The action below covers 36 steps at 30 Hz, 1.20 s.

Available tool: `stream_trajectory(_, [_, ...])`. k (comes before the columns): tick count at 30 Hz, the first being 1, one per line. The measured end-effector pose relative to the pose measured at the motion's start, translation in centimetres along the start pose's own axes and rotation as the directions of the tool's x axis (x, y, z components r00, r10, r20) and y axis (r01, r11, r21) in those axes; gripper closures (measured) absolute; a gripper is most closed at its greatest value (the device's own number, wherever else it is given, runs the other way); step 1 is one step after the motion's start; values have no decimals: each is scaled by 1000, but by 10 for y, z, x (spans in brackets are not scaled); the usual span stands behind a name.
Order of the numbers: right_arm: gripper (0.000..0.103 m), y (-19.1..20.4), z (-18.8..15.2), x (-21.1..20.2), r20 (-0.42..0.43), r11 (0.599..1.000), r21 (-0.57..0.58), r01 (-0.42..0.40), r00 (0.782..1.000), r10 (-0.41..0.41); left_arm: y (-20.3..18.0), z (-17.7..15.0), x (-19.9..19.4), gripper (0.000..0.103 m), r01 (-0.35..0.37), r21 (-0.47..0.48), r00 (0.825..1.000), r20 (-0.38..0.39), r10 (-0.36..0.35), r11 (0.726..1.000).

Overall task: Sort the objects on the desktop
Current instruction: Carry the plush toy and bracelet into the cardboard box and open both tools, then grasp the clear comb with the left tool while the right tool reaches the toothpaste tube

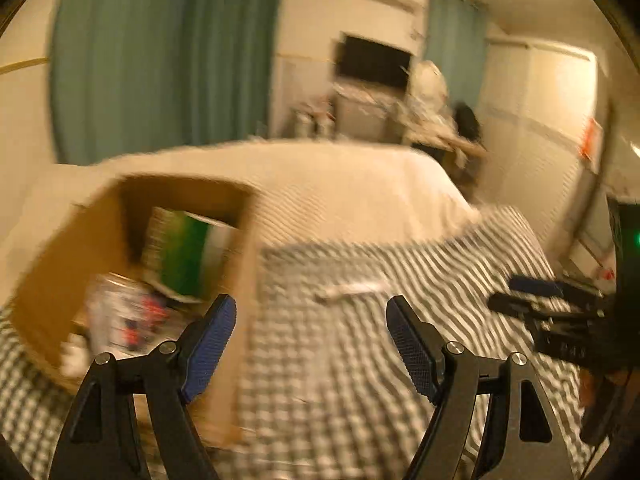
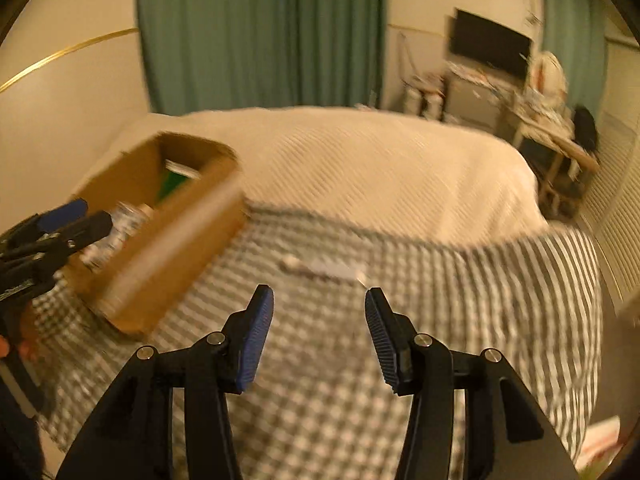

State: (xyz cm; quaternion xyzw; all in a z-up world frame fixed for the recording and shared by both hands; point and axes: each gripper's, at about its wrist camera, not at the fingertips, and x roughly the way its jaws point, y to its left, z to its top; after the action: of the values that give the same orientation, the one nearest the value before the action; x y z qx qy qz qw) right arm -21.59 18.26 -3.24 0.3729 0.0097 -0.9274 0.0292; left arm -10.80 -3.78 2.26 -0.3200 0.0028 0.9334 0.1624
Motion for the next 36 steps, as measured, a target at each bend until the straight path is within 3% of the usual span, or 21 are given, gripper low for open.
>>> stream_trajectory(6, [56, -34, -19, 6, -9, 998, 50, -26, 1000, 26, -44, -22, 62, 23, -16, 125, 994, -109, 30, 992])
stream_trajectory(11, [56, -46, -11, 10, 3, 997, 13, -76, 997, 76, -38, -22, 108, 23, -69, 86, 978, -191, 85, 994])
stream_trajectory(15, [56, -49, -4, 27, -5, 996, -22, -86, 996, 86, -23, -30, 145, 26, -132, 70, 959, -245, 146, 989])
stream_trajectory(20, [56, -47, -5, 58, -41, 992, -59, -110, 993, 108, -13, -43, 180, 31, -123, 32, 928, -349, 127, 992])
stream_trajectory(23, [56, -43, 0, 80, -79, 986, -120, -118, 991, 109, -7, -51, 197, 39, -113, 5, 902, -419, 104, 994])
stream_trajectory(24, [56, -42, 3, 87, -95, 981, -141, -131, 988, 118, -5, -52, 197, 39, -105, -1, 902, -421, 95, 995])
stream_trajectory(26, [56, -37, 9, 104, -123, 971, -185, -150, 984, 128, -4, -51, 196, 51, -90, -2, 904, -419, 81, 996])
stream_trajectory(27, [56, -33, 12, 114, -144, 962, -216, -164, 980, 135, -4, -51, 195, 69, -81, -1, 906, -416, 73, 997])
stream_trajectory(32, [56, -11, 21, 154, -221, 911, -335, -239, 960, 171, -3, -55, 185, 76, -65, -1, 915, -399, 59, 998])
stream_trajectory(36, [56, 0, 24, 187, -264, 890, -379, -252, 952, 157, 12, -54, 176, 76, -120, -77, 926, -369, 83, 990])
